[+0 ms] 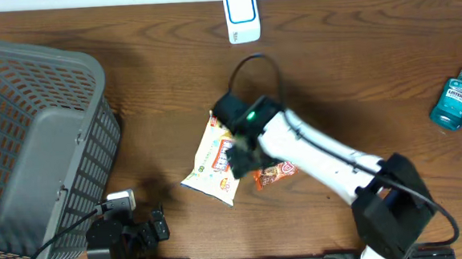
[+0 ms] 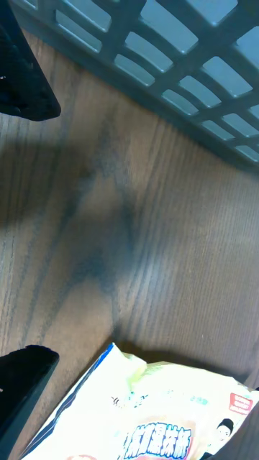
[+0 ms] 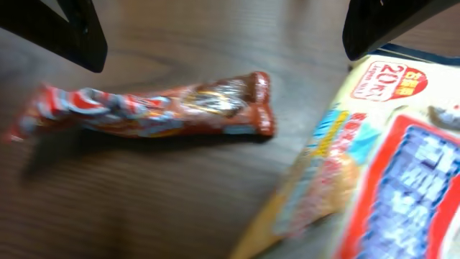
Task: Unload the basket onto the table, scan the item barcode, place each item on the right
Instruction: 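Move the right gripper back to the pile over the snack bar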
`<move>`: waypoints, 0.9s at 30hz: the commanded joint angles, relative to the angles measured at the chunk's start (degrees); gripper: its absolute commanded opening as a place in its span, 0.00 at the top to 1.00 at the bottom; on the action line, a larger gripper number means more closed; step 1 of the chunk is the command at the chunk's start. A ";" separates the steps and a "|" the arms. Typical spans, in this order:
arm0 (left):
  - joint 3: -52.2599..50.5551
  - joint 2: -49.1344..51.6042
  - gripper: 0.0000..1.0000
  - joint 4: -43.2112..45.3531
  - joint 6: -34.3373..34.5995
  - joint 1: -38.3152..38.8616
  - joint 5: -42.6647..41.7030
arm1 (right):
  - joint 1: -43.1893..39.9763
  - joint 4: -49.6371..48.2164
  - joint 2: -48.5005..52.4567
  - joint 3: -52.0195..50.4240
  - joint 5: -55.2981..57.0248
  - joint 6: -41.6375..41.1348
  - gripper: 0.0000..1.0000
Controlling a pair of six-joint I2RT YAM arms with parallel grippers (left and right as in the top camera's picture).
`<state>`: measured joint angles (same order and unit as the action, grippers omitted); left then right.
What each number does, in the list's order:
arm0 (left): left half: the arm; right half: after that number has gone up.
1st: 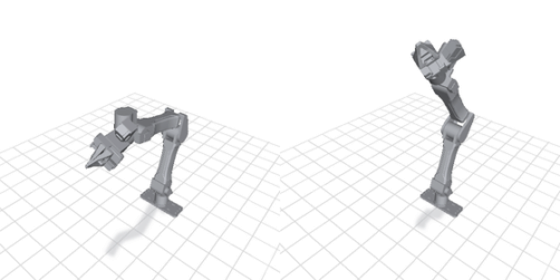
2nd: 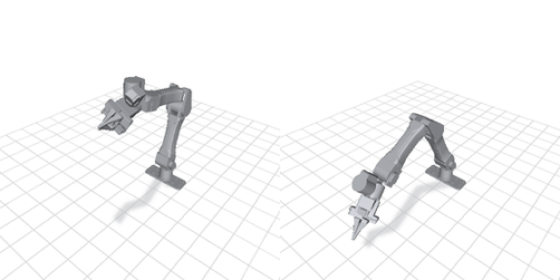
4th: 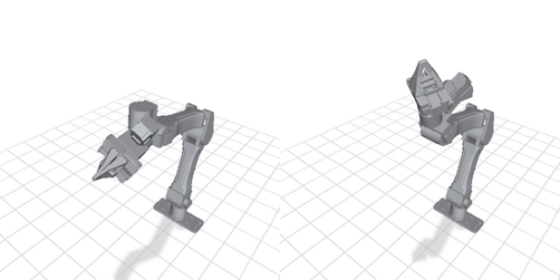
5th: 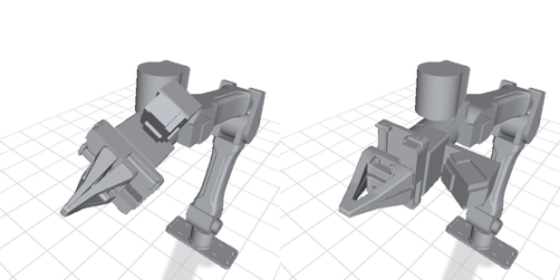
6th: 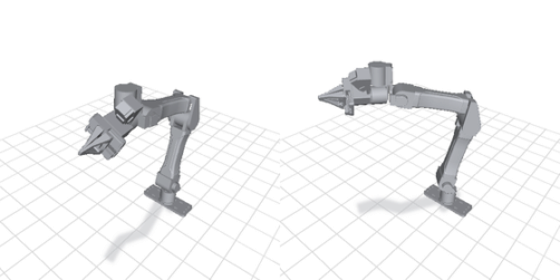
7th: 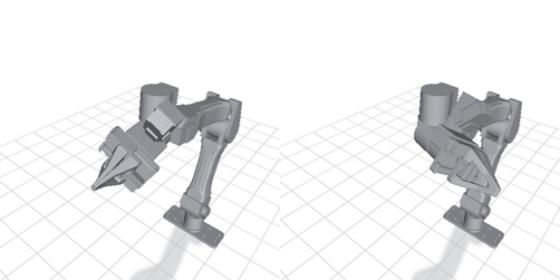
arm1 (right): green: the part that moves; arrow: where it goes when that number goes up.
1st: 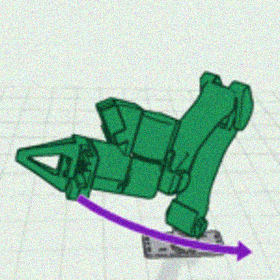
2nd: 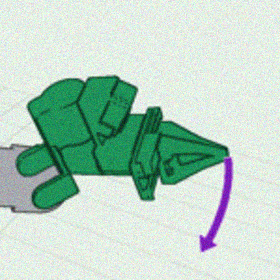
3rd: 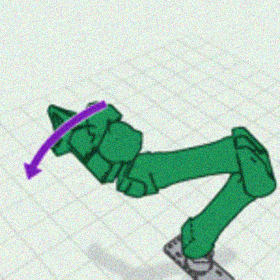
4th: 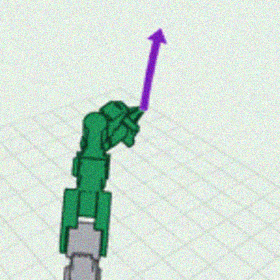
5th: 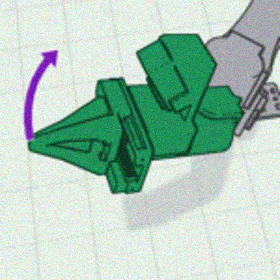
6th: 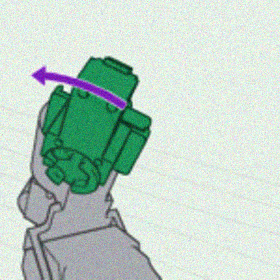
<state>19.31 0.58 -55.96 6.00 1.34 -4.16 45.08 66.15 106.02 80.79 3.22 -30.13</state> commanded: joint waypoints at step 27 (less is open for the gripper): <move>0.35 -0.39 0.00 -0.79 0.11 0.02 0.28 | 8.72 -23.50 0.26 -23.47 16.33 -2.99 0.48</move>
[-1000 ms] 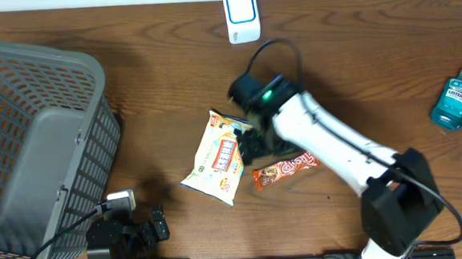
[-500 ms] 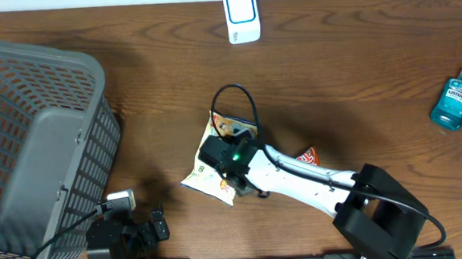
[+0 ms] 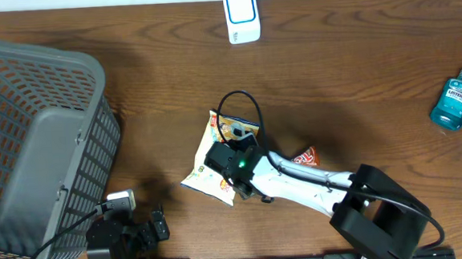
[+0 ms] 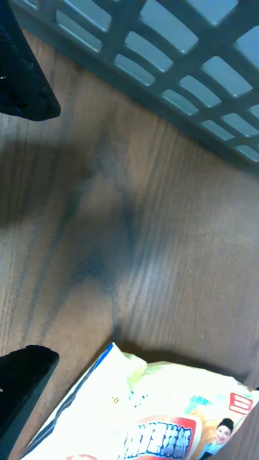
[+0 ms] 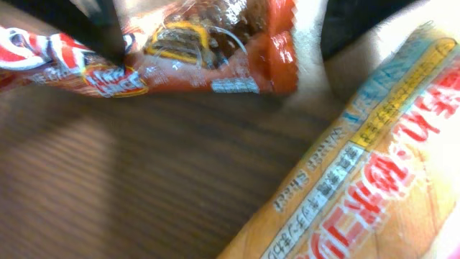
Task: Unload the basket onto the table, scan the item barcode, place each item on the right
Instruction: 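Move the right gripper back to the pile over the snack bar, then grasp the orange-red chocolate snack bar with the right gripper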
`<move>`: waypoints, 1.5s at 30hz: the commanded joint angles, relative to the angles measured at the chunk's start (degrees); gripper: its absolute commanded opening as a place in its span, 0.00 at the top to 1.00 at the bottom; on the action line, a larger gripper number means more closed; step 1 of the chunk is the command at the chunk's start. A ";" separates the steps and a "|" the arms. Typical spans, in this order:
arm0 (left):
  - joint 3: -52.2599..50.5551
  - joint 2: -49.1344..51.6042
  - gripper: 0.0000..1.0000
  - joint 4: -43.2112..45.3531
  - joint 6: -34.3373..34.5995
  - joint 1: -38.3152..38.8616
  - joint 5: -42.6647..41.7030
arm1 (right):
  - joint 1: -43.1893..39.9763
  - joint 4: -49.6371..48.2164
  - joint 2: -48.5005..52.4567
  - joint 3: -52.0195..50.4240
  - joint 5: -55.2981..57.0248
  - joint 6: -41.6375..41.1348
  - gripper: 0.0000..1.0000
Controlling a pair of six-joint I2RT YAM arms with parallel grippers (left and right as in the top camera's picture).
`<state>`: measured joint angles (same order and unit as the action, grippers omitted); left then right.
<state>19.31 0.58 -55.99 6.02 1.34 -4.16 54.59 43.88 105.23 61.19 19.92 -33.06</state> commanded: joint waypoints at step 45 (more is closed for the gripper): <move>0.35 -0.39 0.00 -0.74 0.09 0.02 0.28 | -27.02 16.70 -7.85 10.71 -109.42 91.89 0.99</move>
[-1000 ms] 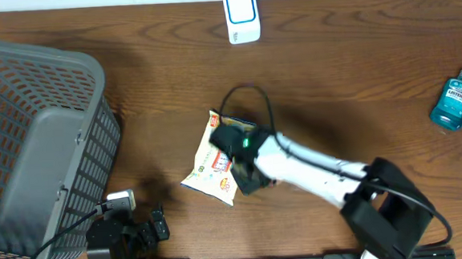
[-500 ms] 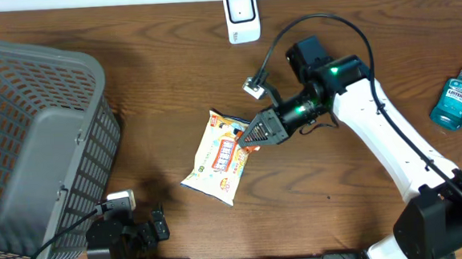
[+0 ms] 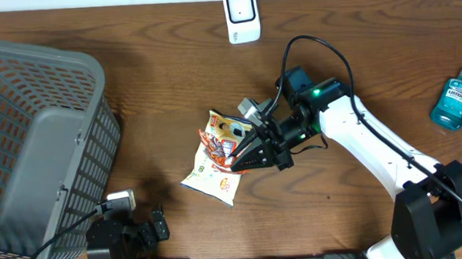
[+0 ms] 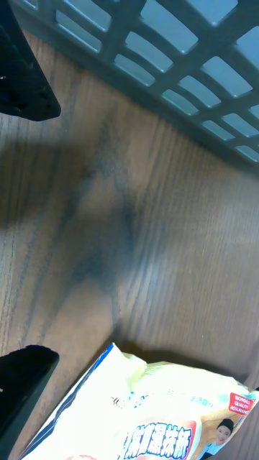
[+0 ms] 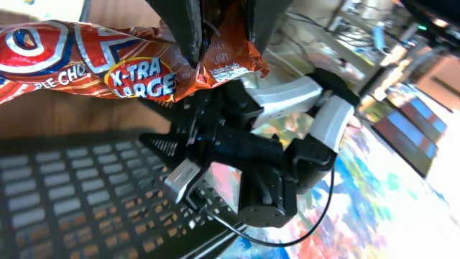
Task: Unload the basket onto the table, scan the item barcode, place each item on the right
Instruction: 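Grasp the orange-red chocolate snack bar with the right gripper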
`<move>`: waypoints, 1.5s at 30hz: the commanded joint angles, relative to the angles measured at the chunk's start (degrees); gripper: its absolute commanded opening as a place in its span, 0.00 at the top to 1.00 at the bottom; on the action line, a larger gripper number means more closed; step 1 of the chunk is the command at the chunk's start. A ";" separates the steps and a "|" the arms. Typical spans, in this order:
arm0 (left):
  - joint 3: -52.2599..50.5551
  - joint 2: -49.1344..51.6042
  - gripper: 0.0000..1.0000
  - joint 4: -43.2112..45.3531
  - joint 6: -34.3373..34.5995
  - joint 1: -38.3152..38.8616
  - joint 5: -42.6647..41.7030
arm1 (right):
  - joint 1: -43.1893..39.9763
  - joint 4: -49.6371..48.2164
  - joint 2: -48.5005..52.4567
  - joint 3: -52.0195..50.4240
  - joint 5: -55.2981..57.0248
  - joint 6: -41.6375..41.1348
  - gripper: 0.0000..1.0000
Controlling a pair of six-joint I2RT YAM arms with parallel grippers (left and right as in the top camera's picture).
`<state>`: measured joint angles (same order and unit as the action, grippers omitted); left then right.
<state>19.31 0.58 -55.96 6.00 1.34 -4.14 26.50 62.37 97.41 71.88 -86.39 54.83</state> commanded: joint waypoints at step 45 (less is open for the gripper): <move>0.35 -0.39 0.00 -0.76 0.09 0.02 0.26 | 1.88 -20.46 6.88 -3.43 6.14 -28.24 0.99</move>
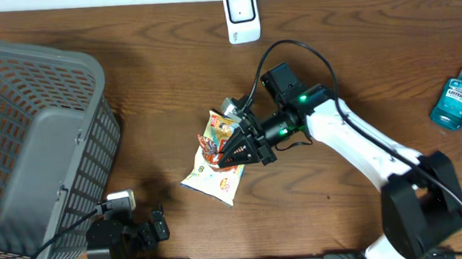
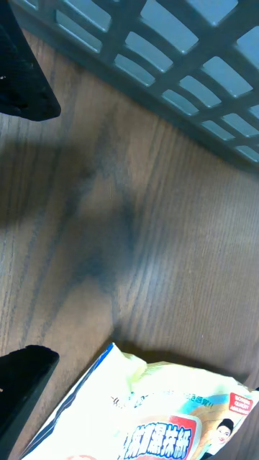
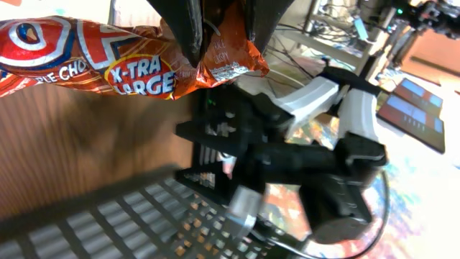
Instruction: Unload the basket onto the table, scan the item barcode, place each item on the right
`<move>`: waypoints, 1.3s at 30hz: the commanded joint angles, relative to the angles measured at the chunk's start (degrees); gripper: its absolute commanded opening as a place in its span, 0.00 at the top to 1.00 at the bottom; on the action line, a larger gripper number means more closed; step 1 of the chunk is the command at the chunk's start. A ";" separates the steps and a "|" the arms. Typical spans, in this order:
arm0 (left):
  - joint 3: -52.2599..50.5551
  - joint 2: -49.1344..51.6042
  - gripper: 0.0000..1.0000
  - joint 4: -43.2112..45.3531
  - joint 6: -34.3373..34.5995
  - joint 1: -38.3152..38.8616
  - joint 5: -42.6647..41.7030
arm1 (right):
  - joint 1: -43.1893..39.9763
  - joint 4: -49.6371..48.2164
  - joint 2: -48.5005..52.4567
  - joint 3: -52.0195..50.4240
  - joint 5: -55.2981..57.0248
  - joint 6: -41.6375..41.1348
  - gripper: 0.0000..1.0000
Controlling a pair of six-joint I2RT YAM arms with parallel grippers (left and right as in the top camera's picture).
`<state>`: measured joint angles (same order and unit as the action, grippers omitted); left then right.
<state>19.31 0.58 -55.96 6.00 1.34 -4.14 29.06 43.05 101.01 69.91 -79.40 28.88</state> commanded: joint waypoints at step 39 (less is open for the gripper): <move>0.35 -0.39 0.00 -0.76 0.11 0.02 0.26 | -22.12 2.64 7.98 1.51 33.97 -24.72 0.14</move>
<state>19.31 0.58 -55.96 6.02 1.34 -4.14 7.46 45.34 115.77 70.30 -50.89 5.19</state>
